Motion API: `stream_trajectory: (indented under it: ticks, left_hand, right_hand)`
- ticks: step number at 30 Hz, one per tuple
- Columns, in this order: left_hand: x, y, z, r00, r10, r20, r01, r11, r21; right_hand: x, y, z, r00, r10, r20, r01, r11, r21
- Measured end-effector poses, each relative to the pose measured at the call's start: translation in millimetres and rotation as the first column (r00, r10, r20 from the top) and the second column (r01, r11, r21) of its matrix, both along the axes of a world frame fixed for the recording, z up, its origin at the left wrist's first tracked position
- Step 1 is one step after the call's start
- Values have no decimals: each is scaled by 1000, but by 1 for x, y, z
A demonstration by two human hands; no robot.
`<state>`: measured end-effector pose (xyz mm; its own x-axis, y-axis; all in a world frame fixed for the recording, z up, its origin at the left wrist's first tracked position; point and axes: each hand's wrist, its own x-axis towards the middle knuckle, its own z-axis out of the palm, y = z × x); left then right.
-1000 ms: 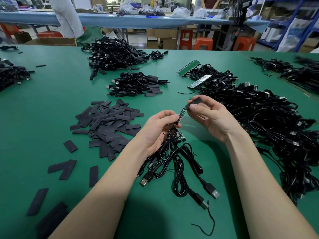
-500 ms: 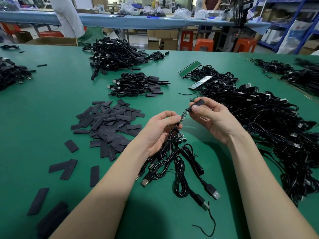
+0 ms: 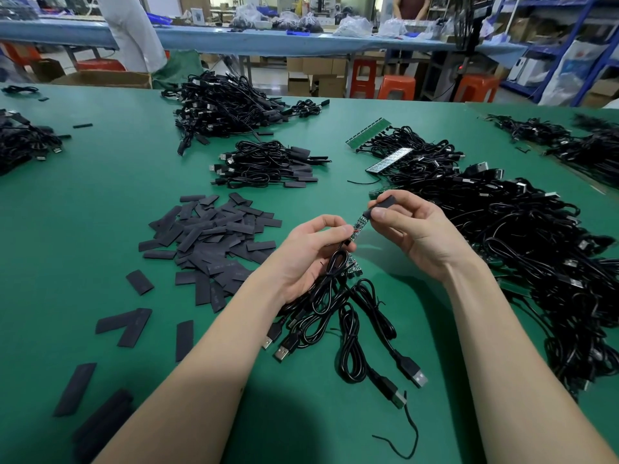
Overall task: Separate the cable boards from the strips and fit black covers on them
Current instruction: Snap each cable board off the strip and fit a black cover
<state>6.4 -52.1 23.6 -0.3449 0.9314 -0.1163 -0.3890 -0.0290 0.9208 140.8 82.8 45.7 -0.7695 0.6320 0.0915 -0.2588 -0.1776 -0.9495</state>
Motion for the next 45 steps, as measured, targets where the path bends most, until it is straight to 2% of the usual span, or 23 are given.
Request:
stream_trajectory:
  ticks: [5, 11, 18, 24, 27, 30, 36, 40, 45]
  left_hand:
    - [-8, -6, 6, 998, -68, 2, 68, 997, 44]
    - [-22, -16, 13, 987, -107, -121, 112, 993, 36]
    - [-30, -24, 20, 970, -156, -188, 162, 987, 21]
    - [-32, -22, 21, 990, -85, -117, 92, 994, 54]
    - [-34, -21, 20, 990, -64, -126, 71, 996, 53]
    - [-35, -22, 21, 983, -69, -168, 78, 996, 48]
    - [-34, -24, 27, 946, -113, -303, 122, 992, 10]
    - [-34, -25, 29, 947, -124, -296, 136, 990, 21]
    - [-34, -25, 30, 961, -117, -251, 132, 990, 40]
  right_hand:
    - [2, -1, 0, 999, 45, 4, -45, 999, -9]
    - [1, -6, 1, 988, 151, 42, -152, 988, 2]
    - [1, -9, 5, 954, 289, 80, -293, 955, 38]
    - [-9, -16, 5, 982, 184, -37, -177, 974, 144]
    - [-11, -18, 8, 990, 137, -10, -130, 958, 255]
    - [-10, -18, 10, 992, 127, 17, -127, 946, 300]
    - [-3, -16, 7, 966, 257, 18, -256, 951, 171]
    - [-4, -16, 7, 964, 267, -17, -263, 958, 112]
    - [-7, -19, 5, 978, 203, -51, -196, 975, 108]
